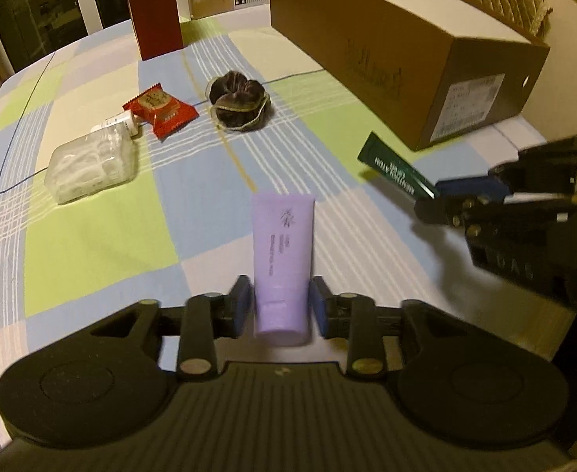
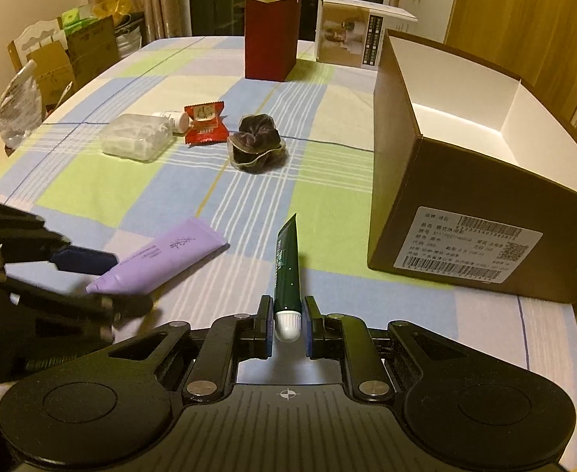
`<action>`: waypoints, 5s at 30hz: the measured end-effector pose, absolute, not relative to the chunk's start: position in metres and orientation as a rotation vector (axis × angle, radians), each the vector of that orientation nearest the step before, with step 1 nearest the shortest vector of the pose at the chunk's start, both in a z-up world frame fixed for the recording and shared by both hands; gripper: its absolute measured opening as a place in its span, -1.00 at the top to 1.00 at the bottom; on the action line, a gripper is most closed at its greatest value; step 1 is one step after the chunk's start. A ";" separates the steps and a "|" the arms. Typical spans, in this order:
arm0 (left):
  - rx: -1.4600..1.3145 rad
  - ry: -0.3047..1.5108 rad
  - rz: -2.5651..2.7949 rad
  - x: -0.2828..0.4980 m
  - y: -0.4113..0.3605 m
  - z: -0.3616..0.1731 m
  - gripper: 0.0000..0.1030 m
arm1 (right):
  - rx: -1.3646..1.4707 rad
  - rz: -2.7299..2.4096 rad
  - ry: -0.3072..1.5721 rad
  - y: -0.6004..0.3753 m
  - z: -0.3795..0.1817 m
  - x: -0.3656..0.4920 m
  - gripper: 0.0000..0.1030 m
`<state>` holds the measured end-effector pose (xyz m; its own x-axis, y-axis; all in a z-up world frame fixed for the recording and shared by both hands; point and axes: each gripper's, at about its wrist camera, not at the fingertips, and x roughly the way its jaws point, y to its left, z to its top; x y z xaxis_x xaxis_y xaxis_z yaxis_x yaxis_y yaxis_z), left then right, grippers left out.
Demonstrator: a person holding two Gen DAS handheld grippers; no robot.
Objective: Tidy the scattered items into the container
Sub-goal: 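Lift and carry the purple tube and green lip balm toward the box, then open the left gripper to drop the purple tube into the box, then open the right gripper to drop the green lip balm into the box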
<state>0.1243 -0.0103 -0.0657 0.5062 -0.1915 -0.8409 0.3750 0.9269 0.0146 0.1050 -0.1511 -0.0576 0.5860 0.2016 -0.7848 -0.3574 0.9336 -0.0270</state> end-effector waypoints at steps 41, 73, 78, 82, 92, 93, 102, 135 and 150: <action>0.194 0.888 -0.350 0.110 -0.007 -0.031 0.55 | -0.178 0.327 0.832 -0.155 -0.039 0.098 0.68; 0.194 0.742 -0.410 0.101 -0.051 0.053 0.55 | -0.131 0.207 0.678 -0.202 0.052 0.076 0.68; 0.191 0.709 -0.448 0.112 -0.070 0.066 0.55 | -0.116 0.158 0.660 -0.226 0.062 0.089 0.68; 0.195 0.679 -0.484 0.127 -0.090 0.078 0.55 | -0.098 0.121 0.646 -0.248 0.068 0.104 0.68; 0.234 0.627 -0.562 0.180 -0.150 0.088 0.55 | -0.077 0.071 0.642 -0.295 0.069 0.155 0.68; 0.240 0.628 -0.567 0.185 -0.155 0.086 0.55 | -0.074 0.070 0.648 -0.299 0.068 0.160 0.68; 0.248 0.695 -0.588 0.229 -0.190 0.051 0.55 | -0.043 0.061 0.710 -0.322 0.044 0.199 0.68; 0.224 0.725 -0.565 0.265 -0.202 0.011 0.55 | -0.044 0.077 0.797 -0.332 0.010 0.241 0.68; 0.170 0.698 -0.512 0.257 -0.175 0.025 0.40 | -0.029 0.119 0.790 -0.322 0.016 0.250 0.67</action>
